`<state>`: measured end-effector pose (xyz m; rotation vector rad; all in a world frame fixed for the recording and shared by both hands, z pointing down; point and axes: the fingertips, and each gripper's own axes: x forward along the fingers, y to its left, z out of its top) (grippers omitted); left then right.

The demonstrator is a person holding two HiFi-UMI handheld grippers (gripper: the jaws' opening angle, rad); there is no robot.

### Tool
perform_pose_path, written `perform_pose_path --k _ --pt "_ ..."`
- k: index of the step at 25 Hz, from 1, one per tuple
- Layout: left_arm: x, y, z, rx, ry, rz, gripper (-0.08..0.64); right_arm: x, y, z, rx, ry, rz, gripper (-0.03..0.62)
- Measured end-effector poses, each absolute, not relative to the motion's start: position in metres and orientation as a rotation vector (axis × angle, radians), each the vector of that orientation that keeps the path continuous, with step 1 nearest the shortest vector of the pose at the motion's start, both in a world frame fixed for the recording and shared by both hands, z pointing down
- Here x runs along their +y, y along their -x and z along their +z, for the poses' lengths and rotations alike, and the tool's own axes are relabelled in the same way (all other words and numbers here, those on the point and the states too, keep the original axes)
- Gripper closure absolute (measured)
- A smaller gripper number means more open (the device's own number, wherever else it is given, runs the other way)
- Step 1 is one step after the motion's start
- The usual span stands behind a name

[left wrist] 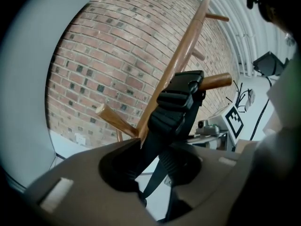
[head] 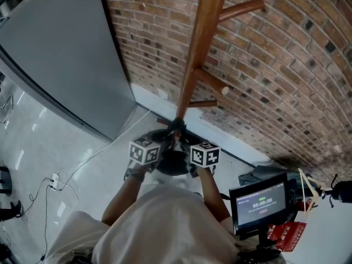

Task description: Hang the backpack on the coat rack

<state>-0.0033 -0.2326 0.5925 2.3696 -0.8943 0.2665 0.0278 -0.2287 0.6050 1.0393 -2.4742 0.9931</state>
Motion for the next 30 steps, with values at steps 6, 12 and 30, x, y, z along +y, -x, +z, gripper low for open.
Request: perform_pose_path --k 6,12,30 --pt "-0.228 0.005 0.585 -0.899 -2.389 0.279 0.431 -0.224 -0.034 0.597 -2.488 -1.034 0.983 0.429" --pt "-0.223 0.012 0.572 -0.913 -2.428 0.288 0.428 -0.219 -0.040 0.580 -2.520 -1.040 0.951 0.422" --pt "-0.224 0.045 0.478 -1.091 -2.573 0.205 0.496 -0.217 -0.064 0.480 -2.664 -1.131 0.688 0.422"
